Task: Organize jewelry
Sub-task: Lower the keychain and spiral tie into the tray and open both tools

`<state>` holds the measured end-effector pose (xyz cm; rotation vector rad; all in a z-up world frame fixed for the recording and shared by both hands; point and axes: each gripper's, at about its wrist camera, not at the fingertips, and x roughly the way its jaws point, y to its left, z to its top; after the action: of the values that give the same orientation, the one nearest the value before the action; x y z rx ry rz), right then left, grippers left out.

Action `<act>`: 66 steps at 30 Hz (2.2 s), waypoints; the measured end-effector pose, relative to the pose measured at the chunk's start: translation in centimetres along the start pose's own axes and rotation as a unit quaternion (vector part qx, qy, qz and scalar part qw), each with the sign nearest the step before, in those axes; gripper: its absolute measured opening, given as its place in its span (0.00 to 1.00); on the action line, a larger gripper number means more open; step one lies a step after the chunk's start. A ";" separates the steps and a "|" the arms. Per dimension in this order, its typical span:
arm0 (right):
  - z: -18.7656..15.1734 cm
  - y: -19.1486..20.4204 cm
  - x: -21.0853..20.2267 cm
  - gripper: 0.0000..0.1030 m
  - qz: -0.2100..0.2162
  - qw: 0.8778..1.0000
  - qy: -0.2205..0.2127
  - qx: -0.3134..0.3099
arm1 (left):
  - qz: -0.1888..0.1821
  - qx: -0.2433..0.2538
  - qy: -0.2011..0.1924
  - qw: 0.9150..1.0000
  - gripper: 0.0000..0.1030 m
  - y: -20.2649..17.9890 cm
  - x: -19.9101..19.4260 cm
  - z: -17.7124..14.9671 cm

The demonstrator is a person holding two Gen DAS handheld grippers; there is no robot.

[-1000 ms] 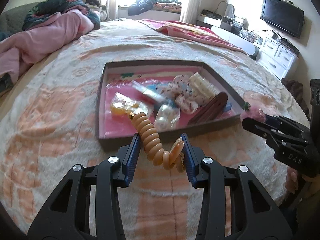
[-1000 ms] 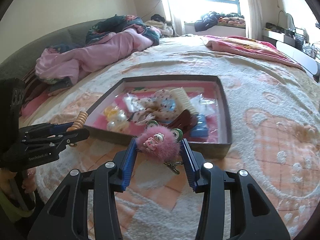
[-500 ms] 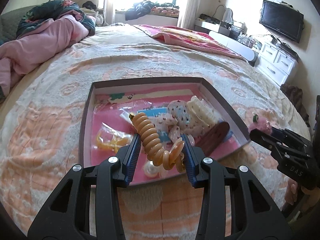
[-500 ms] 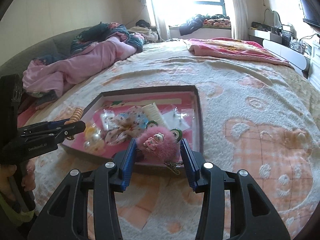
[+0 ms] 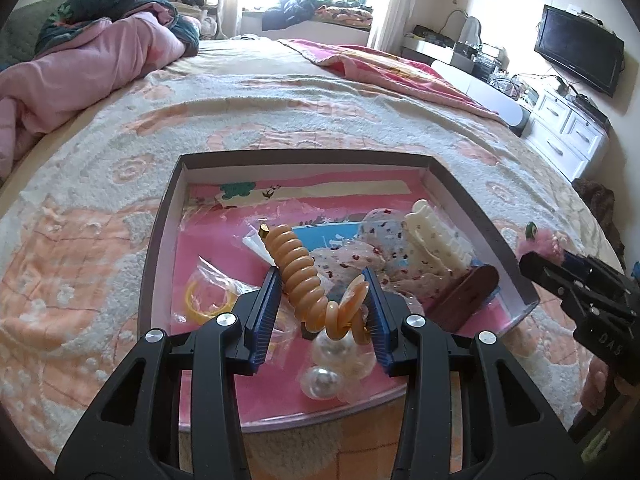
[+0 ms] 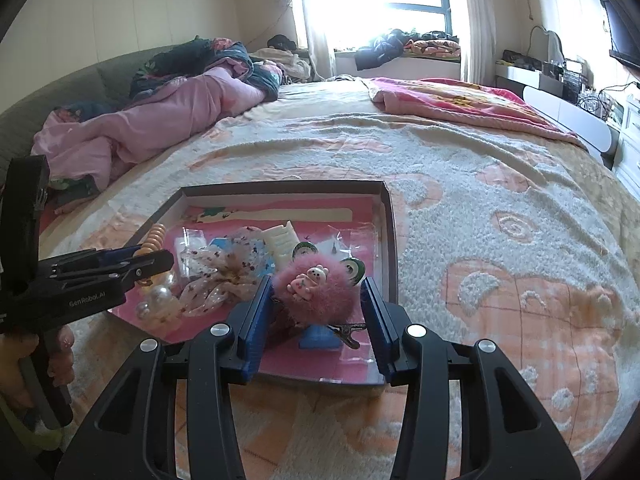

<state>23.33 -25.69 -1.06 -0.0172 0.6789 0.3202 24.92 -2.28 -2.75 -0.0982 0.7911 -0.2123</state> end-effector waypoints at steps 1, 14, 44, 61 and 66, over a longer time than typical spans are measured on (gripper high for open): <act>0.1 0.0 0.2 0.41 0.000 1.000 0.000 -0.001 | 0.001 0.000 0.000 1.000 0.32 0.1 0.1 0.0; 0.4 -0.7 2.9 0.38 -0.009 1.000 0.009 -0.003 | 0.020 0.006 0.000 1.000 0.32 0.5 1.4 -0.3; 0.2 -1.1 3.8 0.47 0.029 0.999 0.014 0.027 | -0.007 0.025 0.003 1.000 0.40 -0.6 2.2 0.1; 0.0 -0.7 0.9 0.77 0.017 1.000 -0.017 0.021 | -0.003 0.019 -0.011 1.000 0.77 -0.5 0.4 0.1; 0.2 -0.6 -0.4 0.88 0.009 0.999 -0.036 0.015 | -0.003 0.010 -0.021 1.000 0.89 -0.3 -0.8 0.1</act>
<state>23.29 -26.39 -0.71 0.0289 0.6136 0.3274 24.45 -2.39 -2.09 -0.0862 0.7477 -0.2229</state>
